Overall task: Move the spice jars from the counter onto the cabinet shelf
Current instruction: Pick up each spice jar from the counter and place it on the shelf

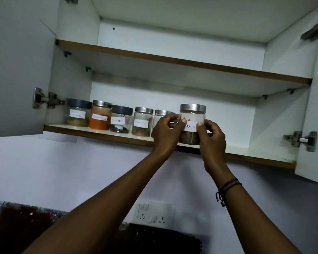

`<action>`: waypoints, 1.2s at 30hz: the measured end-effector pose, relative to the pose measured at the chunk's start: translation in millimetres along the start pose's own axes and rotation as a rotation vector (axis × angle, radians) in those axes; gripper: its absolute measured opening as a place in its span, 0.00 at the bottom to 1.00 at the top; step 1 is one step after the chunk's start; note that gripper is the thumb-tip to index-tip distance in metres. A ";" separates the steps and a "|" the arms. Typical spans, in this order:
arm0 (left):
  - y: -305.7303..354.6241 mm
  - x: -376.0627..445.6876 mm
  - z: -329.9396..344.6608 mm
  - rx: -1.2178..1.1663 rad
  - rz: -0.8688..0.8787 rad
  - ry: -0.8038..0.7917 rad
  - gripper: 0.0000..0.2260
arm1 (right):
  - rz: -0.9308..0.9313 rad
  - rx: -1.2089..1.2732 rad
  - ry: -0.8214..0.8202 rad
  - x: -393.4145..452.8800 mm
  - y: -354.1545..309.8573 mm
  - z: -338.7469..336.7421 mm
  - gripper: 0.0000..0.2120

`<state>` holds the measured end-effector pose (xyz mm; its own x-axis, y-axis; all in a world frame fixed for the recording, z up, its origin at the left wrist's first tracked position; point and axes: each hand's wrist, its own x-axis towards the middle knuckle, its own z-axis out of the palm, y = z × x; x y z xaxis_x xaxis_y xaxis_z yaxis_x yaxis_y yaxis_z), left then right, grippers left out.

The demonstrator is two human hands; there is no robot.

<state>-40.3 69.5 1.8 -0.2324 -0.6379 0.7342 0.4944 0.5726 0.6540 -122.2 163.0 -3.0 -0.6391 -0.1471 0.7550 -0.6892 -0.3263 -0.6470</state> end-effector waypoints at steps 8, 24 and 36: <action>-26.8 36.3 23.1 0.318 -0.059 -0.090 0.12 | 0.058 -0.292 -0.166 49.9 29.1 16.7 0.14; -45.2 33.2 20.9 0.468 0.081 -0.117 0.11 | 0.040 -0.453 -0.388 56.0 39.7 23.6 0.21; -79.9 -130.6 5.1 0.148 -0.091 -0.297 0.11 | 0.120 -0.224 -0.276 -101.0 65.5 -51.8 0.11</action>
<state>-53.7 109.8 -145.4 -0.5148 -0.5243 0.6783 0.3381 0.6029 0.7226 -120.4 204.8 -127.3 -0.6245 -0.4284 0.6530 -0.6921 -0.0838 -0.7169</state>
